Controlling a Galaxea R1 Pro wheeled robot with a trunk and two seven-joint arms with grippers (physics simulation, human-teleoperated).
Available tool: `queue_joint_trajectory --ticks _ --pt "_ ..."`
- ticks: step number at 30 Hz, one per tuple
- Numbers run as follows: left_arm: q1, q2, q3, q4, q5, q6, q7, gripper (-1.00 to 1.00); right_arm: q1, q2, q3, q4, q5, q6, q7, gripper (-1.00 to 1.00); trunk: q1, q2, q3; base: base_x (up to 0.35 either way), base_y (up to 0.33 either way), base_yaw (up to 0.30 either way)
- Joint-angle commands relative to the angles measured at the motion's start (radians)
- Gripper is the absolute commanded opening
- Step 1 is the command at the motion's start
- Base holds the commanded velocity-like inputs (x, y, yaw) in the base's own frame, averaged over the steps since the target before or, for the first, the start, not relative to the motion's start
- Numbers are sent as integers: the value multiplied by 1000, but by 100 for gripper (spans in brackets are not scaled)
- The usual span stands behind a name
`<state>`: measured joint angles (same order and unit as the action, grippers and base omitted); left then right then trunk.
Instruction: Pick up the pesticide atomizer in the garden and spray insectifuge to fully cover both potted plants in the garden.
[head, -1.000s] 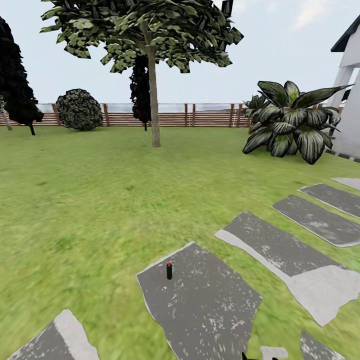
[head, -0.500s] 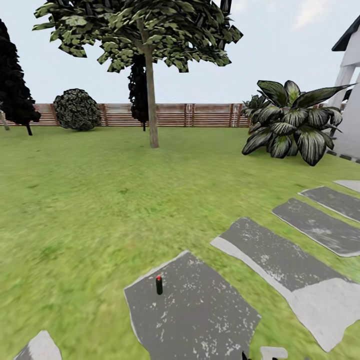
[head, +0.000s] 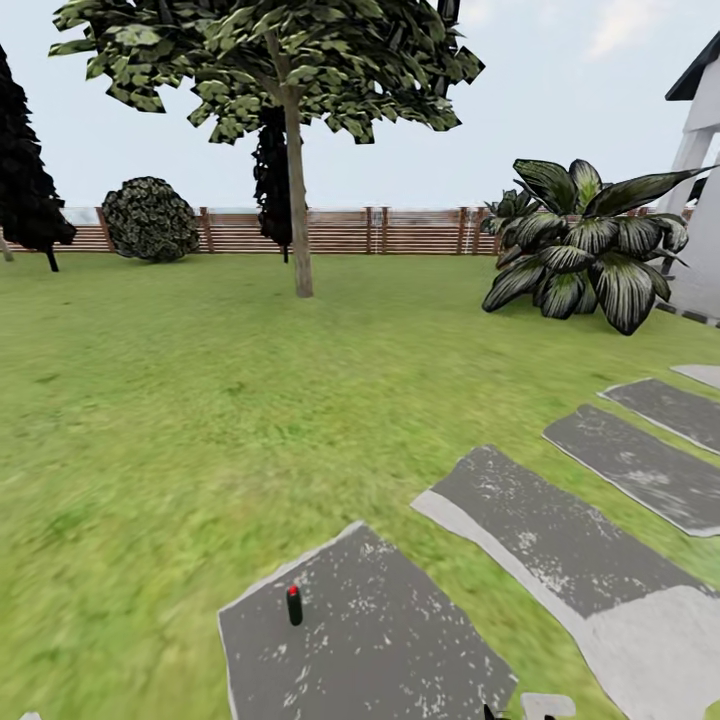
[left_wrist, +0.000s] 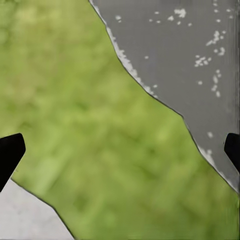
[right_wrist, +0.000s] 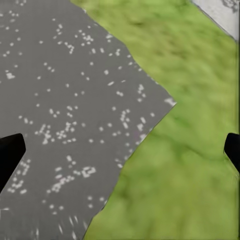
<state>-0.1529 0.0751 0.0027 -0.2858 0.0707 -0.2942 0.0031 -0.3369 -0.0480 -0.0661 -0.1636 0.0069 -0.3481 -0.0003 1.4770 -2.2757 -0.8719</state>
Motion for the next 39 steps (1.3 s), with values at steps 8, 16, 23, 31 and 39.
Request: queue_joint_trajectory --ticks 8,16,23,31,39 --pt "0 0 -1 1 7 -3 0 100 -1 0 -6 1 1 -3 2 100 0 0 -1 262 -180 0" --pt "0 0 -1 1 6 -3 0 100 -1 2 -6 1 1 -3 2 100 0 0 -1 235 -199 0" --pt "0 -1 -1 1 5 -3 0 100 -1 2 -6 1 1 -3 2 100 0 0 -1 219 -209 0" --pt "0 -1 -1 1 4 -3 0 100 -1 2 -6 1 1 -3 2 100 0 0 -1 183 -230 0" --pt "-1 -1 -1 1 4 -3 0 100 -1 2 -6 2 1 -3 2 100 0 0 -1 180 -231 0"
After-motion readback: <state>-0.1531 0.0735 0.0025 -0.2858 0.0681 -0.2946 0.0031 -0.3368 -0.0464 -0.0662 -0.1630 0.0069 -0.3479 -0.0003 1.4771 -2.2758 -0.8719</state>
